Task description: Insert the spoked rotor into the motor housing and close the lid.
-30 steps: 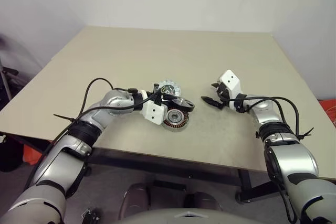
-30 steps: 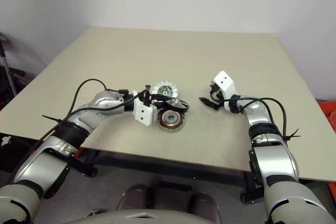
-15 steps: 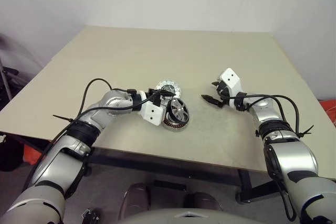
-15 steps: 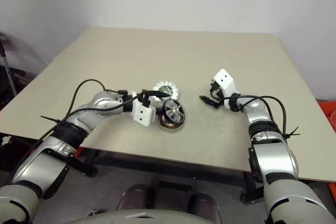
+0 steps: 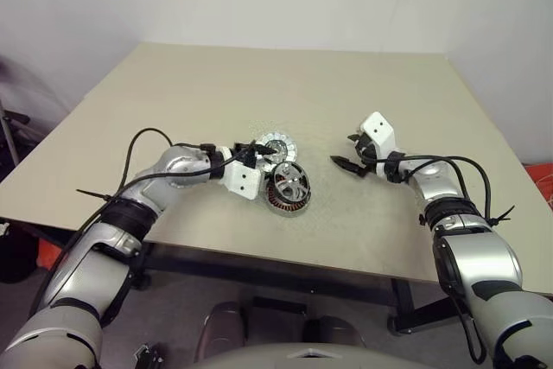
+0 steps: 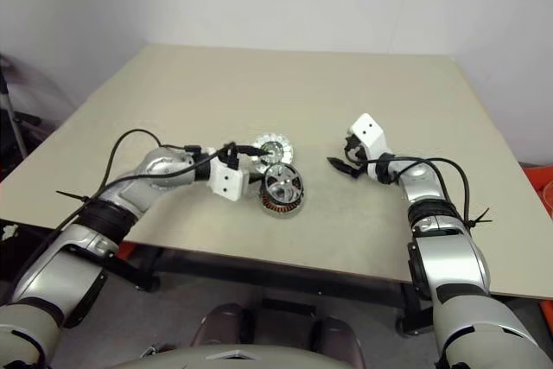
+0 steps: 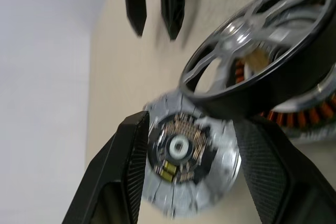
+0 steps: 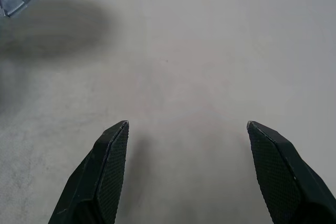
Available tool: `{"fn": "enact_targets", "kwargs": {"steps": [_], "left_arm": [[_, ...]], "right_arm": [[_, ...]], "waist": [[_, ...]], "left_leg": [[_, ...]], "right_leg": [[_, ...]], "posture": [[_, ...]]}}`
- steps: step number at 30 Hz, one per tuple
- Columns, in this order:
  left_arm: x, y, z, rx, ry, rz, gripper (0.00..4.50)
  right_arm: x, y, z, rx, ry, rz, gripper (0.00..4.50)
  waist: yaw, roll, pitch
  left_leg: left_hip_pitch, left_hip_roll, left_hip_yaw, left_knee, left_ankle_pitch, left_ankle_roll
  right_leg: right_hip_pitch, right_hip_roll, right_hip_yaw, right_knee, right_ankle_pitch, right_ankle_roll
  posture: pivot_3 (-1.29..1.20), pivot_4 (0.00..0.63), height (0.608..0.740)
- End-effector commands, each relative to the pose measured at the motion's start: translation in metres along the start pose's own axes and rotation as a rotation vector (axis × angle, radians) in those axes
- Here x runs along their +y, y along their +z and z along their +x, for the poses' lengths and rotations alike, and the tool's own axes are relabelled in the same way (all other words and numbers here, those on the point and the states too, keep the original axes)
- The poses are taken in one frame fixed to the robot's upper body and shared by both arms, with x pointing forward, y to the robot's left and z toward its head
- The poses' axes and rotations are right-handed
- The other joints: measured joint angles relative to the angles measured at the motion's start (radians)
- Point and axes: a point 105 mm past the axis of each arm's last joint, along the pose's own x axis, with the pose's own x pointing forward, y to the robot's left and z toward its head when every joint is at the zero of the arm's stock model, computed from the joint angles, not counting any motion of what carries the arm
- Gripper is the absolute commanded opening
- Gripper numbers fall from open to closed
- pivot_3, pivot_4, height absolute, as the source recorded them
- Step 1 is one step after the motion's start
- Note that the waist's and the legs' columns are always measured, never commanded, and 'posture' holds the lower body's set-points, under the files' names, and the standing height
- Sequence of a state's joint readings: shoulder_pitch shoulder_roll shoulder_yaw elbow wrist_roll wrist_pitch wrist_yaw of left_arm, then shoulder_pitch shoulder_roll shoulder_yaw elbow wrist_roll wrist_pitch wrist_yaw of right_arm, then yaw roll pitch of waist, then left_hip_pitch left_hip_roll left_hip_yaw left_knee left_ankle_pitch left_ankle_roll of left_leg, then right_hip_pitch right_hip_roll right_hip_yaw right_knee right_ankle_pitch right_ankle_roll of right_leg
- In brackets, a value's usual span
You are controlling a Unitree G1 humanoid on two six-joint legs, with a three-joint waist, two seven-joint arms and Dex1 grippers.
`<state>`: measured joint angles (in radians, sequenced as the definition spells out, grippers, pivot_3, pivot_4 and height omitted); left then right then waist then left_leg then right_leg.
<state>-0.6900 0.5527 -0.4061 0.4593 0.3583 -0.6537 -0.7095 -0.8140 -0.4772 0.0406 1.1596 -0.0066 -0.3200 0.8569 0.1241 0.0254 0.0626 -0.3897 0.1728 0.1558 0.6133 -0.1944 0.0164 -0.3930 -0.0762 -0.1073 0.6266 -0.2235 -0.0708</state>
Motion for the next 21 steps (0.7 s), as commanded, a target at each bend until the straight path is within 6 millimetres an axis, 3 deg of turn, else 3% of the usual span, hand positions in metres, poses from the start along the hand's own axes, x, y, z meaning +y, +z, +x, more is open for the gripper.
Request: {"fn": "enact_targets", "kwargs": {"steps": [1, 11, 13, 16, 21], "left_arm": [[0.033, 0.0, -0.016, 0.013, 0.106, -0.012, 2.68], [0.054, -0.01, -0.029, 0.083, 0.207, -0.111, 2.68], [0.063, -0.015, -0.032, 0.107, 0.268, -0.168, 2.68], [0.074, -0.025, -0.041, 0.156, 0.36, -0.261, 2.68], [0.074, -0.041, -0.053, 0.22, 0.489, -0.492, 2.68]], "right_arm": [[-0.009, 0.017, 0.001, -0.047, -0.025, -0.026, 4.03], [-0.005, 0.02, 0.006, -0.061, -0.005, -0.004, 4.03], [-0.001, 0.03, 0.01, -0.125, 0.017, 0.064, 4.03], [0.004, 0.061, 0.013, -0.301, 0.067, 0.236, 4.03], [0.004, 0.092, -0.003, -0.408, 0.064, 0.547, 4.03]], "waist": [[0.0, 0.0, 0.0], [0.0, 0.0, 0.0], [-0.001, 0.0, 0.0], [-0.004, 0.0, 0.0], [0.003, 0.0, 0.0]], "left_leg": [[0.0, 0.0, 0.0, 0.0, 0.0, 0.0], [0.0, 0.0, 0.0, 0.0, 0.0, 0.0], [0.0, 0.0, 0.001, 0.0, 0.0, 0.0], [0.0, 0.001, 0.001, 0.0, 0.0, 0.0], [0.0, 0.001, 0.002, 0.0, 0.0, 0.0]], "right_leg": [[0.0, 0.0, 0.0, 0.0, 0.0, 0.0], [0.0, 0.0, 0.0, 0.0, 0.0, 0.0], [0.0, 0.0, 0.0, 0.0, 0.0, 0.0], [-0.001, 0.0, 0.001, 0.001, 0.0, 0.0], [-0.002, 0.0, 0.001, 0.001, 0.0, -0.001]], "posture": [[0.0, 0.0, 0.74], [0.0, 0.0, 0.74], [0.0, 0.0, 0.74], [0.0, 0.0, 0.74], [0.0, 0.0, 0.74]]}}
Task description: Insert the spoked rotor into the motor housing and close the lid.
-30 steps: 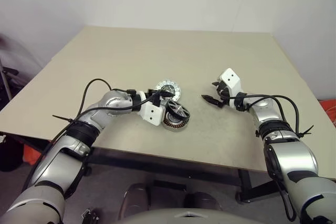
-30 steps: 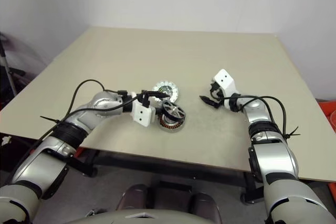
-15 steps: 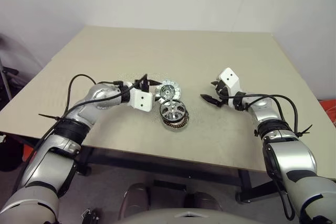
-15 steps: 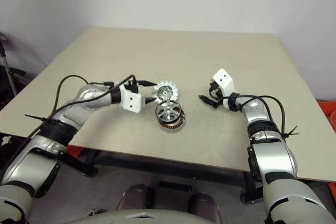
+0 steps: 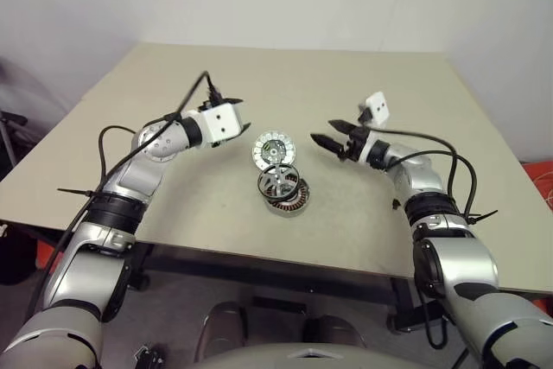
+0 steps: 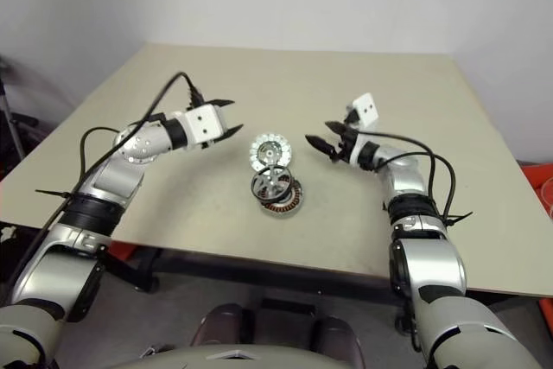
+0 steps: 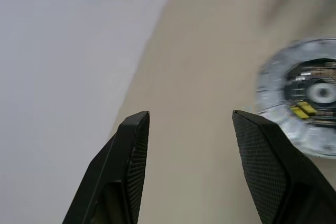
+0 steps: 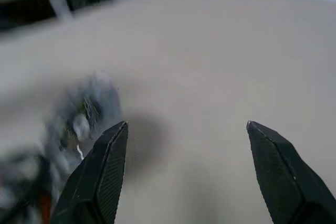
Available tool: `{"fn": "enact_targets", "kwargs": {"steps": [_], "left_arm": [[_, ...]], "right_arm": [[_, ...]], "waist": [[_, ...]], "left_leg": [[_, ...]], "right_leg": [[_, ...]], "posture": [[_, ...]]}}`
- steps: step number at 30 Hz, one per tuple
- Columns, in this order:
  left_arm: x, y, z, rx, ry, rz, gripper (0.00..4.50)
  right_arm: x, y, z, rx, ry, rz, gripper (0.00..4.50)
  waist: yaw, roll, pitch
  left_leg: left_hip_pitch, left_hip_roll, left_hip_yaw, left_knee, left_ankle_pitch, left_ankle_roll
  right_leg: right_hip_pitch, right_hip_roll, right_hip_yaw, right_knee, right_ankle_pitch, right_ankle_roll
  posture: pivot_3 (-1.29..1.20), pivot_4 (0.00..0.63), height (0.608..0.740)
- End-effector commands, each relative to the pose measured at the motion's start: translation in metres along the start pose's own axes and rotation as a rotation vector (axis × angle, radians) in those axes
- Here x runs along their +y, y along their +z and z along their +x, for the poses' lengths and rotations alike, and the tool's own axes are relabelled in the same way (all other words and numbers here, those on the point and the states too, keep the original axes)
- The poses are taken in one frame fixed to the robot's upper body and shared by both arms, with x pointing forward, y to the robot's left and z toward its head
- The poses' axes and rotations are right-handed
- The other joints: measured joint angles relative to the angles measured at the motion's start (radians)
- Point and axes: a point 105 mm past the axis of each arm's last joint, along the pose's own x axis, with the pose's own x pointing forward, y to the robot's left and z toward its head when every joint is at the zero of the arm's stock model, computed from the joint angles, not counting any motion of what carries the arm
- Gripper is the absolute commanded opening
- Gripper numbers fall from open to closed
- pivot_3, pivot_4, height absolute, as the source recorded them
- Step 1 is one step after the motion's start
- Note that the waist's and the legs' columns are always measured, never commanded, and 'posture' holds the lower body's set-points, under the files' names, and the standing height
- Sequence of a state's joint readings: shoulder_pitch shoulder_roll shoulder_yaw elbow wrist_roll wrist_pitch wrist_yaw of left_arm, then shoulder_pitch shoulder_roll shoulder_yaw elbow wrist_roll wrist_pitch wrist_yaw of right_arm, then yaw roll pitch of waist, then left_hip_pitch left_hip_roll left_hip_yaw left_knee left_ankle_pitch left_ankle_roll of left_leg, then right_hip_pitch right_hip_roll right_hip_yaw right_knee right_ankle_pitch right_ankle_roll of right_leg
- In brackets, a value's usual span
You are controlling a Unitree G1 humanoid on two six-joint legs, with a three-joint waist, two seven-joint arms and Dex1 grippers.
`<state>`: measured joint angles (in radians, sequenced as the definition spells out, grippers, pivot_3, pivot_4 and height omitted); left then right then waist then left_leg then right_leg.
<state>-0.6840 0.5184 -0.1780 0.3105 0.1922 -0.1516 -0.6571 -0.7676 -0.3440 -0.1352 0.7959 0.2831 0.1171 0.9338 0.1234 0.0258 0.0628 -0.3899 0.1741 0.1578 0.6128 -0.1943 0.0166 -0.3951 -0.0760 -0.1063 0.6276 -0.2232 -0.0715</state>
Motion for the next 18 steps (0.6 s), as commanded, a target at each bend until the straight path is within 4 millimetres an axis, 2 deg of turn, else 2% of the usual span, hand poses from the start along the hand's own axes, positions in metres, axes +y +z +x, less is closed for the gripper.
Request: {"fn": "enact_targets", "kwargs": {"steps": [1, 7, 12, 15, 18], "left_arm": [[0.011, -0.006, -0.013, 0.035, 0.113, -0.177, 2.68], [-0.015, -0.018, -0.026, 0.11, 0.136, -0.377, 2.68], [-0.041, -0.019, -0.031, 0.142, 0.149, -0.458, 2.68], [-0.053, -0.017, -0.03, 0.146, 0.138, -0.461, 2.68], [-0.054, -0.016, -0.028, 0.146, 0.151, -0.476, 2.68]], "right_arm": [[0.009, 0.039, -0.014, -0.098, -0.024, 0.201, 4.03], [0.02, 0.037, -0.042, 0.047, -0.101, 0.411, 4.03], [0.048, 0.012, -0.067, 0.286, -0.076, 0.538, 4.03], [0.057, 0.002, -0.074, 0.372, -0.078, 0.624, 4.03], [0.06, -0.006, -0.074, 0.406, -0.082, 0.676, 4.03]], "waist": [[0.005, 0.0, 0.0], [0.006, 0.0, 0.0], [0.006, 0.0, 0.0], [0.006, 0.0, 0.0], [0.006, 0.0, 0.0]], "left_leg": [[0.0, 0.0, 0.0, -0.001, 0.0, 0.0], [0.0, -0.001, 0.001, -0.001, 0.0, -0.001], [0.01, -0.002, 0.0, -0.008, 0.002, -0.004], [0.013, -0.003, 0.0, -0.011, 0.003, -0.006], [0.013, -0.002, 0.0, -0.012, 0.005, -0.009]], "right_leg": [[0.0, 0.0, 0.0, -0.001, 0.0, 0.0], [0.001, 0.0, 0.001, -0.003, 0.0, 0.0], [0.007, 0.0, 0.001, -0.006, -0.004, 0.008], [0.009, 0.0, 0.001, -0.007, -0.004, 0.008], [0.009, 0.001, 0.001, -0.008, -0.004, 0.008]], "posture": [[0.0, 0.0, 0.74], [0.0, 0.0, 0.74], [0.0, 0.0, 0.74], [0.0, 0.0, 0.74], [0.0, 0.0, 0.74]]}}
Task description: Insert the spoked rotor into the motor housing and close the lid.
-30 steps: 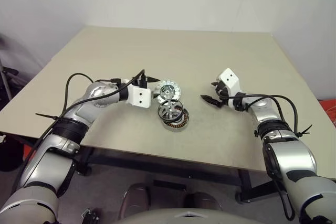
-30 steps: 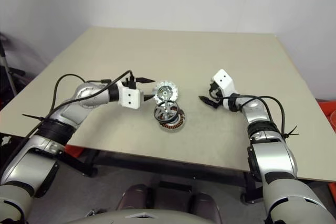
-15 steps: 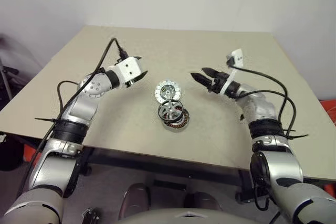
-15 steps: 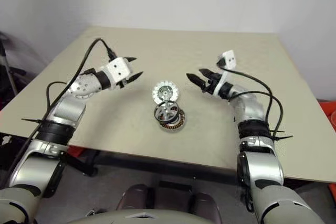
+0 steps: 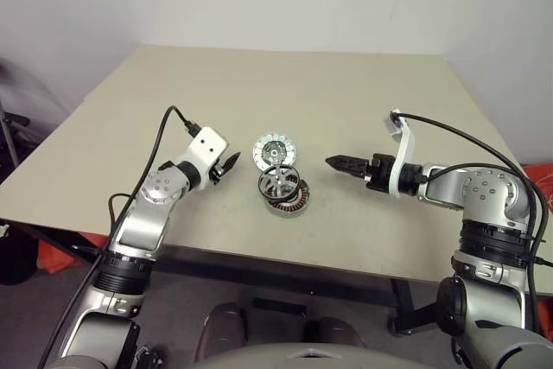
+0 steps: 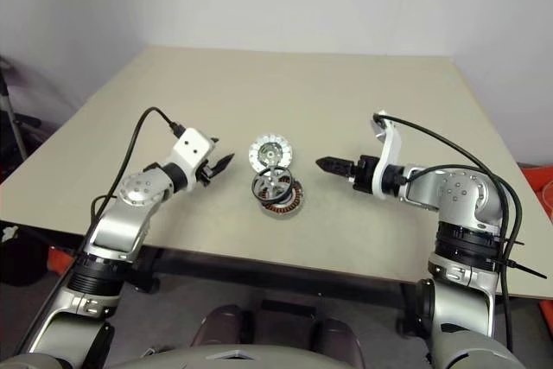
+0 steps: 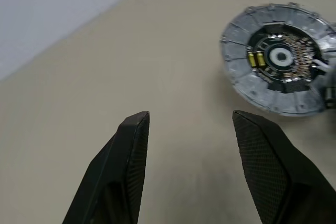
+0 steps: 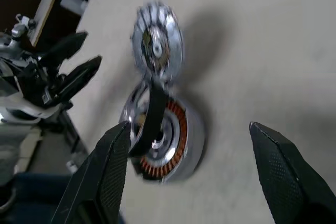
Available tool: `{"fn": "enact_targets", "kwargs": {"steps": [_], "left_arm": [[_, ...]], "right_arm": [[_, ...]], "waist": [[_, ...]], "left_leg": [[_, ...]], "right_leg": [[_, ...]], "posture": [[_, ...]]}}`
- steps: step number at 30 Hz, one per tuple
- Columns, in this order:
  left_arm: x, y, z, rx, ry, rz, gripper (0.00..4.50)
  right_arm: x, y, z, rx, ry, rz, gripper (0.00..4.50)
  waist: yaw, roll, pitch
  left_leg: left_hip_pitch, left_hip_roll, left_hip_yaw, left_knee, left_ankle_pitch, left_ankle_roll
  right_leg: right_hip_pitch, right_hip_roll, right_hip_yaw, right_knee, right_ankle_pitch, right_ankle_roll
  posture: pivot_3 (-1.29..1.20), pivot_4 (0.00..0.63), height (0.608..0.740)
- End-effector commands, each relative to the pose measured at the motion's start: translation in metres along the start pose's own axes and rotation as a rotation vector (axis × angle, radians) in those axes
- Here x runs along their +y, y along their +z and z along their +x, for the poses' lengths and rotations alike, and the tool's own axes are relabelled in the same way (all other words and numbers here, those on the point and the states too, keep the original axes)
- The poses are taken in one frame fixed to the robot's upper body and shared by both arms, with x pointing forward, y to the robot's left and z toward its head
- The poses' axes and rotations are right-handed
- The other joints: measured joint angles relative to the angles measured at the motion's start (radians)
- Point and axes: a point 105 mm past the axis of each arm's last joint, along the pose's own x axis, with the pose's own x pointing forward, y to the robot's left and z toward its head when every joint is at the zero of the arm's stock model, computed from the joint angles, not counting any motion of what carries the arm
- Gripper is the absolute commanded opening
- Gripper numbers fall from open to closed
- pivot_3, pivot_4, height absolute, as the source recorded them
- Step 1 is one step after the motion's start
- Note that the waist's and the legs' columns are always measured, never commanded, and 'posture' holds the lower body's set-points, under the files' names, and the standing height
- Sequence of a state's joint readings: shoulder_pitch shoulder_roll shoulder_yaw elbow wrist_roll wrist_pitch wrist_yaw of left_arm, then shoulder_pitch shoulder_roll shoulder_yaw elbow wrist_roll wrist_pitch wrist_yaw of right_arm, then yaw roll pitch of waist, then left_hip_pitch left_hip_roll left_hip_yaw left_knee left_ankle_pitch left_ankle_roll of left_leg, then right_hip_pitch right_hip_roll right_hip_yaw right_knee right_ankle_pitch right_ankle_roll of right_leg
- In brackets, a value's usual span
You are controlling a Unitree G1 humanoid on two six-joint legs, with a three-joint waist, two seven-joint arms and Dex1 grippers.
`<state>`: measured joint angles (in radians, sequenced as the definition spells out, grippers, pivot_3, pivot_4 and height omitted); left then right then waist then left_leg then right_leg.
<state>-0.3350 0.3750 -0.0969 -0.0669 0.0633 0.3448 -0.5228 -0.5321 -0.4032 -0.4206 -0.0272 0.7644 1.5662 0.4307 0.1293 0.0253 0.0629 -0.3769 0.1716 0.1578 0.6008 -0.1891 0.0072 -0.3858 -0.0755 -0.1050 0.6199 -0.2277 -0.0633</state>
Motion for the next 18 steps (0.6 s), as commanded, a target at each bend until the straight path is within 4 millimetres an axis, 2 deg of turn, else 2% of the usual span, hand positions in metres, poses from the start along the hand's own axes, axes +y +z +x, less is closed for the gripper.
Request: {"fn": "enact_targets", "kwargs": {"steps": [1, 5, 14, 18], "left_arm": [[0.004, 0.018, 0.0, -0.054, 0.04, 0.021, 2.68], [0.0, 0.02, 0.001, -0.056, 0.045, 0.027, 2.68], [0.001, 0.015, -0.002, -0.035, 0.057, 0.046, 2.68], [0.003, 0.013, -0.003, -0.029, 0.061, 0.053, 2.68]], "right_arm": [[0.008, 0.001, 0.003, 0.004, 0.019, 0.024, 4.03], [0.006, -0.007, 0.015, 0.015, 0.015, 0.093, 4.03], [0.043, -0.009, 0.026, 0.034, 0.157, 0.055, 4.03], [0.051, -0.013, 0.027, 0.057, 0.191, 0.056, 4.03]], "waist": [[0.0, 0.0, 0.0], [0.0, 0.0, 0.0], [-0.002, 0.0, 0.0], [-0.002, 0.0, 0.0]], "left_leg": [[0.0, 0.0, 0.0, -0.001, 0.0, 0.0], [0.001, -0.001, 0.0, -0.003, 0.002, -0.003], [0.0, -0.001, 0.0, -0.006, 0.002, -0.004], [0.0, -0.001, 0.0, -0.006, 0.002, -0.004]], "right_leg": [[0.0, 0.0, 0.0, 0.0, 0.0, 0.0], [0.0, 0.0, 0.0, -0.001, 0.0, 0.0], [-0.001, 0.0, 0.0, -0.004, 0.0, 0.0], [0.0, 0.0, 0.0, -0.004, 0.0, 0.0]], "posture": [[0.0, 0.0, 0.74], [0.0, 0.0, 0.74], [0.0, 0.0, 0.74], [0.0, 0.0, 0.74]]}}
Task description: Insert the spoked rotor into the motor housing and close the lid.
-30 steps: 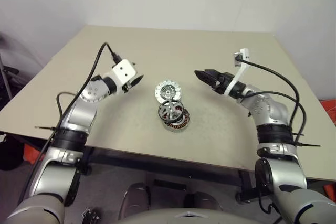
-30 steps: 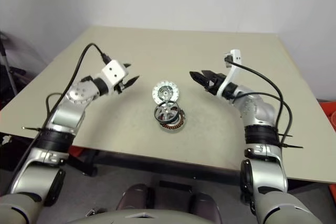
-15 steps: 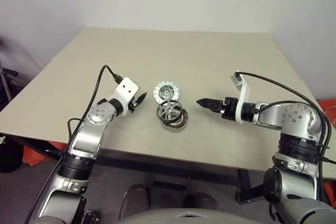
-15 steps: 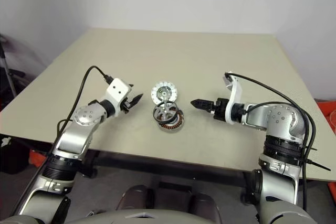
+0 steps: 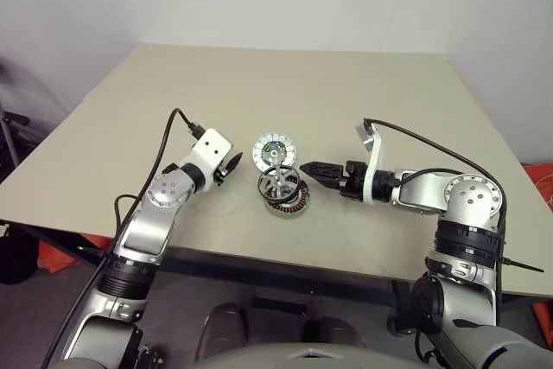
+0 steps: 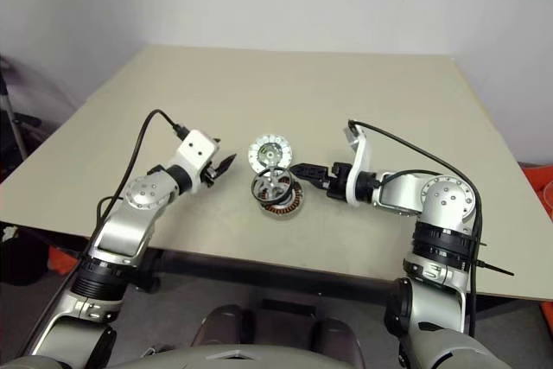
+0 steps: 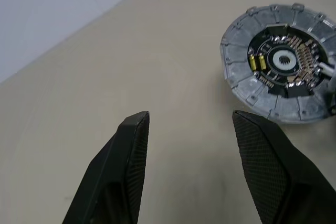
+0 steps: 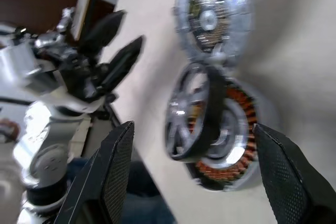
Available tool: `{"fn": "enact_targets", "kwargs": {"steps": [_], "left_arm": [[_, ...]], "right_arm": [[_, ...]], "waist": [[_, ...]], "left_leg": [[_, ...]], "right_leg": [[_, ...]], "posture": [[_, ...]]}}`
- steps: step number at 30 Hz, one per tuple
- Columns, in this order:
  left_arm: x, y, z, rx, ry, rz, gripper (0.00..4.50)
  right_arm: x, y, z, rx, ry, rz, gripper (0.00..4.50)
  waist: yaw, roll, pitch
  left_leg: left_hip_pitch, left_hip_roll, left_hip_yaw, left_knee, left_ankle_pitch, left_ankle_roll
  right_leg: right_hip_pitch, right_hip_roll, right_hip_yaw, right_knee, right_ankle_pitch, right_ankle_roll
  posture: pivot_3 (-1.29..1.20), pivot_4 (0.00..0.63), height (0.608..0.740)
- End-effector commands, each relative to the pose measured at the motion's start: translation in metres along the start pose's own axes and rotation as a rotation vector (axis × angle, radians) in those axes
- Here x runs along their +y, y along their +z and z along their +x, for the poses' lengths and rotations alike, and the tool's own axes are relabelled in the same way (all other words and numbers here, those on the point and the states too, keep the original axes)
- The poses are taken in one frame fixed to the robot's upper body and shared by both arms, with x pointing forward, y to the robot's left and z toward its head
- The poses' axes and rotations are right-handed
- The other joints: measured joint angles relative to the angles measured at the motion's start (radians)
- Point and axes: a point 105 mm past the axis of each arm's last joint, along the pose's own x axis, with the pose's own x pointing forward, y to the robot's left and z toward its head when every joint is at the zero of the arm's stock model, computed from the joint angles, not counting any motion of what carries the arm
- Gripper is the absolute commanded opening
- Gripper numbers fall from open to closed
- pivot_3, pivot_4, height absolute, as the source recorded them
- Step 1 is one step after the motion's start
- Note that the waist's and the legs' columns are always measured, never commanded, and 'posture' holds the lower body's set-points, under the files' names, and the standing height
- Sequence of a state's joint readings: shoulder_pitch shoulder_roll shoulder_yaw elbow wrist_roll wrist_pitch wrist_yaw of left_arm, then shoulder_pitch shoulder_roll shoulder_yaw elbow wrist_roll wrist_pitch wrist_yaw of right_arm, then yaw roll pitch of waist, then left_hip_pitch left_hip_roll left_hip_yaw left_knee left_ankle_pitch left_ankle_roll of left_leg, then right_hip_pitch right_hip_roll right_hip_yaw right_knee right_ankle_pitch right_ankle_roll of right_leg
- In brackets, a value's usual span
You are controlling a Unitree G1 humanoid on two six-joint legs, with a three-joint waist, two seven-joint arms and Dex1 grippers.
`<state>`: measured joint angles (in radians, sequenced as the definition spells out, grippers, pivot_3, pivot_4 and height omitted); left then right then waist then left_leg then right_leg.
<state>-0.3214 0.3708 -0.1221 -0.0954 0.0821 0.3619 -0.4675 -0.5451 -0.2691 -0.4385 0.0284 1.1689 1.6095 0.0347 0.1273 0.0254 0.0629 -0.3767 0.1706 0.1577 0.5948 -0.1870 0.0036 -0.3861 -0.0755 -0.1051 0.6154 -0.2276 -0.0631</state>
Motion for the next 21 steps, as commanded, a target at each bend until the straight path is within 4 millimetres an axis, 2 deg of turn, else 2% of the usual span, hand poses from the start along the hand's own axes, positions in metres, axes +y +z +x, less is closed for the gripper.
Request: {"fn": "enact_targets", "kwargs": {"steps": [1, 4, 10, 20, 21], "left_arm": [[0.007, 0.013, -0.003, -0.038, 0.028, 0.037, 2.68], [0.009, 0.014, -0.002, -0.038, 0.032, 0.04, 2.68], [0.008, 0.017, 0.0, -0.043, 0.031, 0.048, 2.68], [0.011, 0.015, -0.002, -0.035, 0.039, 0.063, 2.68], [0.011, 0.015, -0.001, -0.036, 0.039, 0.065, 2.71]], "right_arm": [[0.017, -0.001, 0.001, 0.016, 0.055, -0.038, 4.03], [0.008, -0.013, 0.006, 0.055, 0.023, -0.002, 4.03], [0.004, -0.018, 0.017, 0.073, 0.009, 0.043, 4.03], [0.011, -0.015, 0.03, 0.06, 0.036, 0.062, 4.03], [0.01, -0.015, 0.031, 0.059, 0.034, 0.066, 3.86]], "waist": [[0.0, 0.0, 0.0], [0.0, 0.0, 0.0], [-0.001, 0.0, 0.0], [-0.002, 0.0, 0.0], [-0.001, 0.0, 0.0]], "left_leg": [[0.0, 0.0, 0.0, 0.0, 0.0, 0.0], [0.0, 0.0, 0.0, 0.0, 0.0, 0.0], [0.0, 0.0, 0.0, 0.0, 0.0, 0.0], [0.0, 0.0, 0.0, -0.001, 0.0, -0.001], [0.0, 0.0, 0.0, -0.001, 0.0, -0.001]], "right_leg": [[0.0, 0.0, 0.0, 0.0, 0.0, 0.0], [0.001, 0.0, 0.0, 0.0, 0.0, 0.0], [0.0, 0.0, 0.0, -0.001, 0.0, 0.001], [0.0, 0.0, 0.0, -0.001, 0.0, 0.001], [0.0, 0.0, 0.0, -0.001, 0.0, 0.001]], "posture": [[0.0, 0.0, 0.74], [0.0, 0.0, 0.74], [0.0, 0.0, 0.74], [0.0, 0.0, 0.74], [0.0, 0.0, 0.74]]}}
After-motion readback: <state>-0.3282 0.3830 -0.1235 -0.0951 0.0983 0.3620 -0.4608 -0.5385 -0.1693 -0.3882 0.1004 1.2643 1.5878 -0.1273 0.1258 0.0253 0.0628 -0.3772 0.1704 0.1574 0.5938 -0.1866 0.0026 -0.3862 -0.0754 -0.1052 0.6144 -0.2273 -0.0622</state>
